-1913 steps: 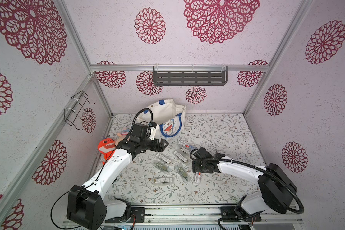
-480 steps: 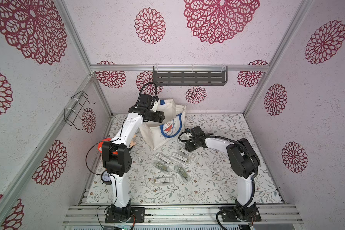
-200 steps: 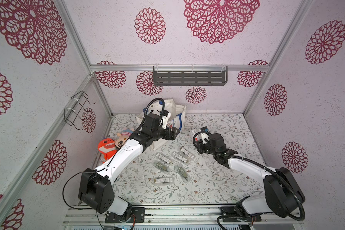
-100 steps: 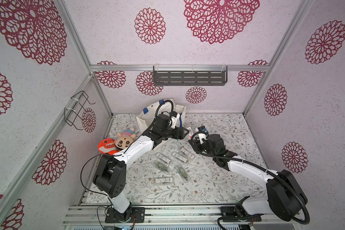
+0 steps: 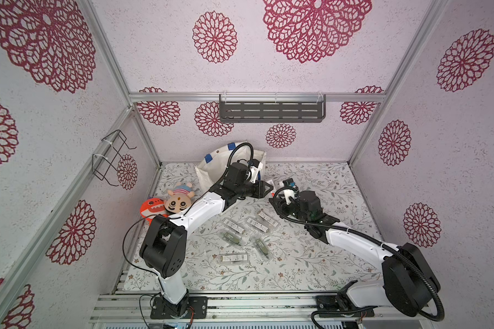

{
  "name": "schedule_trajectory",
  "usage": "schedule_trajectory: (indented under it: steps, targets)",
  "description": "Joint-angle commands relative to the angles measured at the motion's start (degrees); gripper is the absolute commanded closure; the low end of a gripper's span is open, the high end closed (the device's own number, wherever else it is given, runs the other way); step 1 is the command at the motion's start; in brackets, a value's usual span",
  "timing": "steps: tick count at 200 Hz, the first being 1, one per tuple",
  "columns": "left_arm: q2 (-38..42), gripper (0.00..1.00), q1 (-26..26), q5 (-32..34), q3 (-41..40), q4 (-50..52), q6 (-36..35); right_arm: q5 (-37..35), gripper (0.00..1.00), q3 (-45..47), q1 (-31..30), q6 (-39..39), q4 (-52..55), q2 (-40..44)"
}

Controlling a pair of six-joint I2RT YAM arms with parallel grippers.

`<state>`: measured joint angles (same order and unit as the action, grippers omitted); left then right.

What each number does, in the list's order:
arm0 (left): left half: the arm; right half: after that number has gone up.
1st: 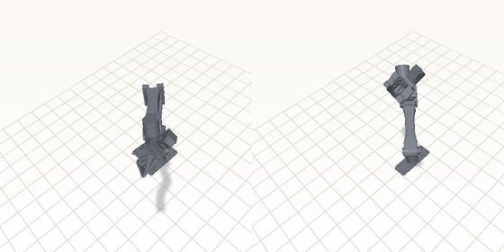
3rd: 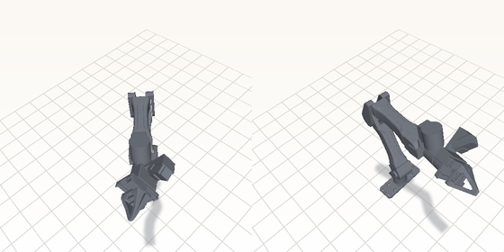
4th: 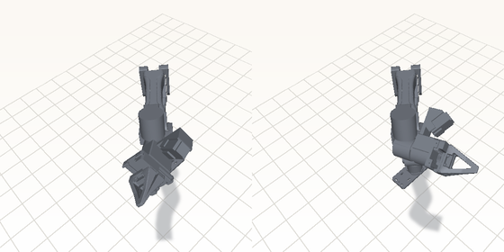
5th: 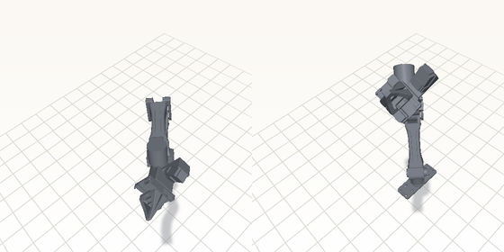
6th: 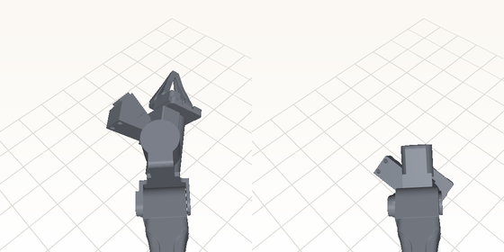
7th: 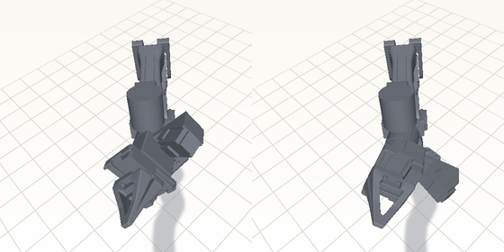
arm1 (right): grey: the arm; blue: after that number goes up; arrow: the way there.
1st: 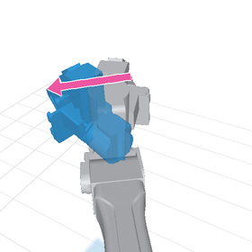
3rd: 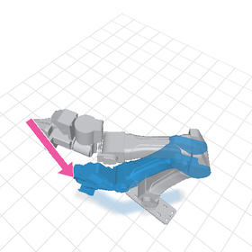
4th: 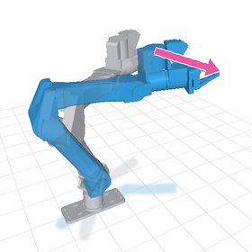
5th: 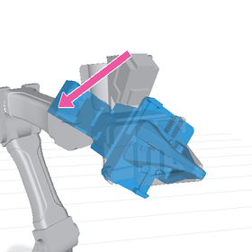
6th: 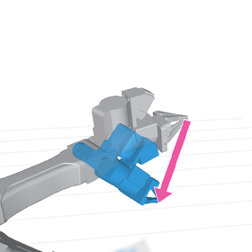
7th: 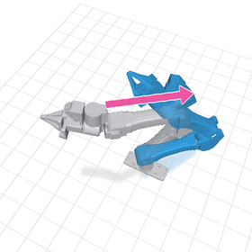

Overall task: Put the compass set into the canvas bag
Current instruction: Pick up the compass set at the center of the board, then place the compass set in the canvas bag.

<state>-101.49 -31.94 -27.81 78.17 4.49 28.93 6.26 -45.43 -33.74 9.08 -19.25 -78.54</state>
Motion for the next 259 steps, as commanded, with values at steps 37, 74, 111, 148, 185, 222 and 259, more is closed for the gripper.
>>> schedule_trajectory:
  steps: [37,74,111,148,185,222,259]
  targets:
    - [0.2,0.74,-0.8,0.3,1.0,-2.5,0.5,-0.7,0.49,-1.0,-0.6,-0.3,-2.5,1.1]
    - [1.7,0.78,-0.5,3.7,0.0,-3.3,0.2,-1.3,0.28,0.5,-0.6,-0.1,-2.6,2.1]
    - [4.0,0.8,2.8,4.3,1.9,-2.4,-0.5,-3.0,0.25,3.3,-0.4,-0.3,-1.8,4.7]
    - [6.5,0.79,8.3,4.3,9.6,5.0,-5.5,-5.4,0.25,6.5,-0.1,0.3,-0.1,7.5]
    - [5.5,0.79,17.1,1.6,16.0,7.3,-5.2,-6.4,0.26,7.6,-0.1,0.2,2.7,8.5]
    - [-0.4,0.81,23.0,3.4,21.4,10.6,-7.3,-8.0,0.27,7.3,-0.1,0.1,5.4,7.9]
    - [-6.4,0.81,23.6,5.8,22.7,12.4,-10.4,-10.3,0.28,5.0,-0.2,0.0,10.9,5.0]
